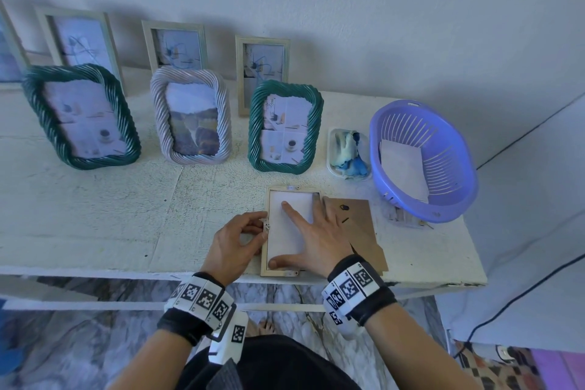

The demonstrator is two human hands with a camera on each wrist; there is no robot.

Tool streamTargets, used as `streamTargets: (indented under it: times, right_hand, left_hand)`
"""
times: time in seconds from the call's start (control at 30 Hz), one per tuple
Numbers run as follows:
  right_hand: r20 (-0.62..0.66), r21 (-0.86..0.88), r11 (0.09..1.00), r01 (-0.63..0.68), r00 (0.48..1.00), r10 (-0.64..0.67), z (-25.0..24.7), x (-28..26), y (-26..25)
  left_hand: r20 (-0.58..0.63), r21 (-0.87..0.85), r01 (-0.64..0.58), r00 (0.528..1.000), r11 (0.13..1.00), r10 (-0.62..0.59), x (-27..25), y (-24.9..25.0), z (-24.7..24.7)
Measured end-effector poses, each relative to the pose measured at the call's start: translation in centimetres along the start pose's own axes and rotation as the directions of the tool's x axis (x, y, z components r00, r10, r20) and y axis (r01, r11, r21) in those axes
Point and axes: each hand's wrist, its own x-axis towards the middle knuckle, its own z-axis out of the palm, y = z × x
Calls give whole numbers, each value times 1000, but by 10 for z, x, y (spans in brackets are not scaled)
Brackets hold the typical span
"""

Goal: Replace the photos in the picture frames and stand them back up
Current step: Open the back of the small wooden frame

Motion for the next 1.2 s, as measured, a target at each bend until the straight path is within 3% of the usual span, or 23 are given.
streamTargets:
  times: [0.63,0.87,1.07,1.2]
  right_hand:
    - [-24,-95,995,26,999,-29,6,6,2]
    - [-16,-28,1000,6,1000,-6,2,4,-1]
    - [-68,-11,1000,-9,998,8,2,5,-2]
    - [-189,4,1000,-2,982,3,1,4,-2]
  left_hand:
    - [-20,8,-11,1000,1000,11,0,0,3]
    - [-17,30,-11,1000,999,12,0,1,2]
    - [-18,26,-20,1000,999,21,-1,2,2]
    - [-30,23,-28,999,999,28,-1,4,2]
